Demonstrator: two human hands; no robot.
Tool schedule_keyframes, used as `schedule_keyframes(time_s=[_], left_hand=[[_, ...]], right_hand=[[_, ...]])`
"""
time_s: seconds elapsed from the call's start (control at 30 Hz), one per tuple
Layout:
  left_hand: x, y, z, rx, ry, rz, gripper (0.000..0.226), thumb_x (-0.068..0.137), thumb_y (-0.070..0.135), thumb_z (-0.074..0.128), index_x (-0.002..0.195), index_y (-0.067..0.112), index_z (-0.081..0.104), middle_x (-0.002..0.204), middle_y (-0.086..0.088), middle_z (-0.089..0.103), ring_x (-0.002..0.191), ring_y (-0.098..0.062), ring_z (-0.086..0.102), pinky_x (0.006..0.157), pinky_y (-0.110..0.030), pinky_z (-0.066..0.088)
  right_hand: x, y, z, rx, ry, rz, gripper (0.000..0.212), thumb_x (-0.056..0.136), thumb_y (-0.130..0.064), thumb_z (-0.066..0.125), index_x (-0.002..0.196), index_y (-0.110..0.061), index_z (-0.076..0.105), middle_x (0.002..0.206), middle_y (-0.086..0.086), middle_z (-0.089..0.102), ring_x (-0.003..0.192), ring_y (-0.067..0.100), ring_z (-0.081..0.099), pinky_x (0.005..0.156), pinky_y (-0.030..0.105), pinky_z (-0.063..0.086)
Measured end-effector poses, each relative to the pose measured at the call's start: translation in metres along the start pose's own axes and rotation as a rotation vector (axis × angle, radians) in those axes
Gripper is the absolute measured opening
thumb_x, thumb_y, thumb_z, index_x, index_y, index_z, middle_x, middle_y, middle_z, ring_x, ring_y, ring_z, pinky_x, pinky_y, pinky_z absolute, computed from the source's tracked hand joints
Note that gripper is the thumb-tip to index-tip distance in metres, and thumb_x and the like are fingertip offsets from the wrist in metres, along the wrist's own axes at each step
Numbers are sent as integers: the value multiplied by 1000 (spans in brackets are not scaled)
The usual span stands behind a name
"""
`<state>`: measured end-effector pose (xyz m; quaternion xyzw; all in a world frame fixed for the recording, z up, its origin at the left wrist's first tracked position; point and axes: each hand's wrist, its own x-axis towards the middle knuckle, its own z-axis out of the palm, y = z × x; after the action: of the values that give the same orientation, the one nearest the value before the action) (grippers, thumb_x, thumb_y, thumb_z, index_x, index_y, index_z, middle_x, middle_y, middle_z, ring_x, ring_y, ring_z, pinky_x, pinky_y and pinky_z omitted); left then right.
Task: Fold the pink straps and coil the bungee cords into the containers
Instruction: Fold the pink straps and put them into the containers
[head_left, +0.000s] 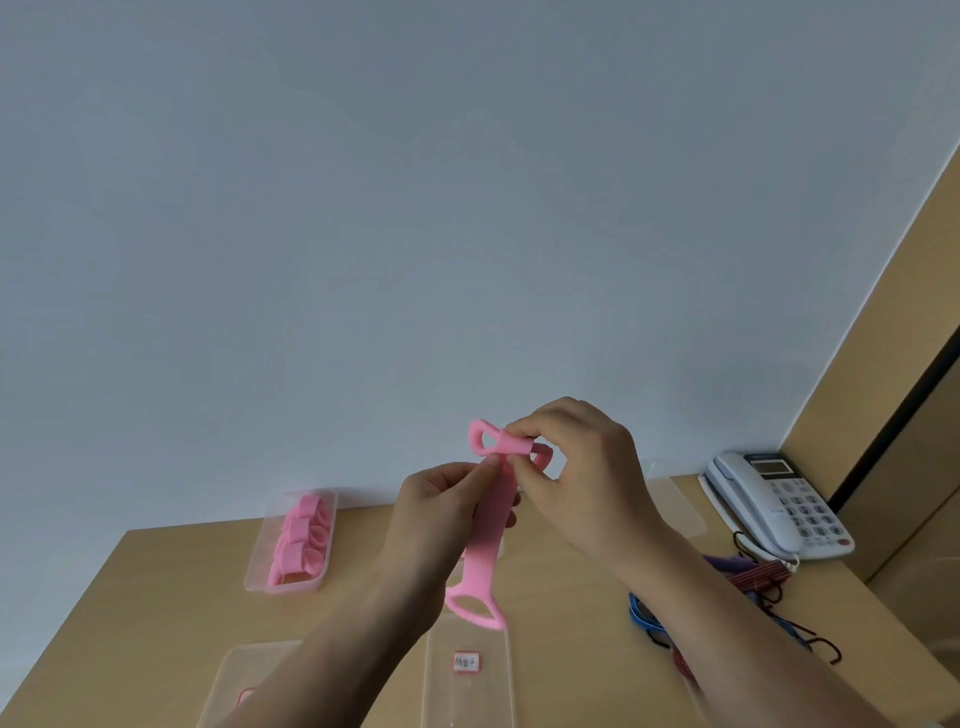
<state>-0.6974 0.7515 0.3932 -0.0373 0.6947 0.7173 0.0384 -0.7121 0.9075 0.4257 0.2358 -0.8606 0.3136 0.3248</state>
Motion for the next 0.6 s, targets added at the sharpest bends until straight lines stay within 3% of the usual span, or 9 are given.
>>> schedule_keyframes(time_s=[0.2,0.37,0.5,0.6], left_hand=[[-5,5,-3,-48,-48,79,32,85,48,78,88,17,83,92,-16,79,92,-40,73,88,-60,58],[-5,3,-4,-61,-39,95,34,84,50,77,87,17,83,92,-16,79,95,-42,72,92,-62,55],[-2,0,-9,-43,-46,96,31,83,48,71,90,20,83,93,-14,79,101,-46,69,97,-67,50],[-1,-2,-10,-17,-70,104,32,80,48,72,92,21,83,93,-14,79,99,-45,71,96,-66,51]], right_hand=[[-5,4,5,6,33,-44,13,74,1,84,78,-9,76,78,1,64,72,21,61,61,36,52],[-9,7,8,12,14,-82,13,78,-3,83,87,-12,80,83,0,65,78,20,61,63,35,53],[-14,8,7,-15,-59,-51,26,75,-9,86,98,-20,81,97,-1,66,95,22,60,75,32,53],[-10,6,0,40,-64,-4,13,83,-18,78,96,-23,80,104,-4,66,104,16,59,86,25,48]])
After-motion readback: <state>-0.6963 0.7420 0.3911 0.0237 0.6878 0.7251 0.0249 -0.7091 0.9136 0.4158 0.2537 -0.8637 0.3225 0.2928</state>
